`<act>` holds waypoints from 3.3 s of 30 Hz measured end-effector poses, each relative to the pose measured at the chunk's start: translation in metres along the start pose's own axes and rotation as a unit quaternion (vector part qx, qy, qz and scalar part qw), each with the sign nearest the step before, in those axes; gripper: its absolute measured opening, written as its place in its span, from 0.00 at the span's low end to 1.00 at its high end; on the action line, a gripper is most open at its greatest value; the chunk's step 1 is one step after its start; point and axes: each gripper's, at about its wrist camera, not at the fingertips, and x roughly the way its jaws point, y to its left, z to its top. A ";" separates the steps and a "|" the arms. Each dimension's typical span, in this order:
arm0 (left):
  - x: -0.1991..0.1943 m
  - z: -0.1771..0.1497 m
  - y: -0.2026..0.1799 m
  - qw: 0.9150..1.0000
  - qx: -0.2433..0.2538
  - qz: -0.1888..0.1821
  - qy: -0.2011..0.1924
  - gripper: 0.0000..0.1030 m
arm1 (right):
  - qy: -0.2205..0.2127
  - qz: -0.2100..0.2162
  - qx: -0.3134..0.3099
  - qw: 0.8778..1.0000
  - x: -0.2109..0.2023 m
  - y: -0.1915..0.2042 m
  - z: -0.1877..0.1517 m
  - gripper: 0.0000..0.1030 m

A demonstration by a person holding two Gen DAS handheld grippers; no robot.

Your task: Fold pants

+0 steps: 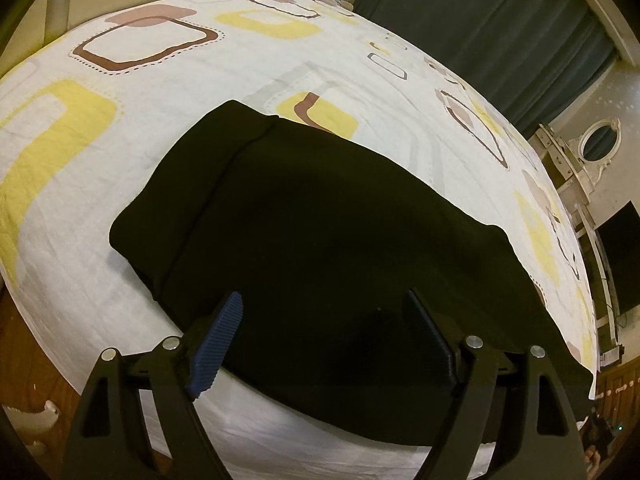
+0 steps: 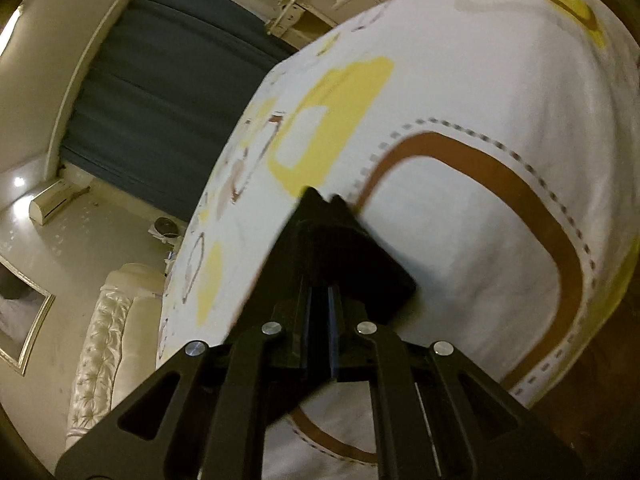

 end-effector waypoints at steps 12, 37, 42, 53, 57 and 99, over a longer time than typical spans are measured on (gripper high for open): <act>0.000 0.001 0.001 1.000 -0.003 -0.006 0.001 0.81 | -0.005 -0.078 -0.098 0.992 0.003 0.035 0.059 0.39; 0.006 -0.007 -0.011 0.999 0.041 0.020 -0.013 0.83 | 0.016 -0.132 -0.121 0.984 0.090 0.031 0.073 0.06; 0.006 -0.008 -0.012 0.998 0.051 0.024 -0.014 0.83 | 0.034 -0.104 -0.066 0.992 0.082 0.013 0.077 0.19; -0.002 -0.005 -0.011 0.999 0.033 0.010 -0.015 0.83 | 0.115 -0.002 0.026 0.993 0.031 -0.042 0.075 0.44; -0.009 -0.001 -0.010 0.999 0.027 0.007 -0.022 0.83 | 0.159 0.027 0.018 0.987 0.036 -0.037 0.063 0.49; -0.047 -0.001 -0.005 0.996 0.043 0.059 -0.050 0.83 | 0.111 0.028 -0.202 0.973 -0.005 0.257 -0.050 0.19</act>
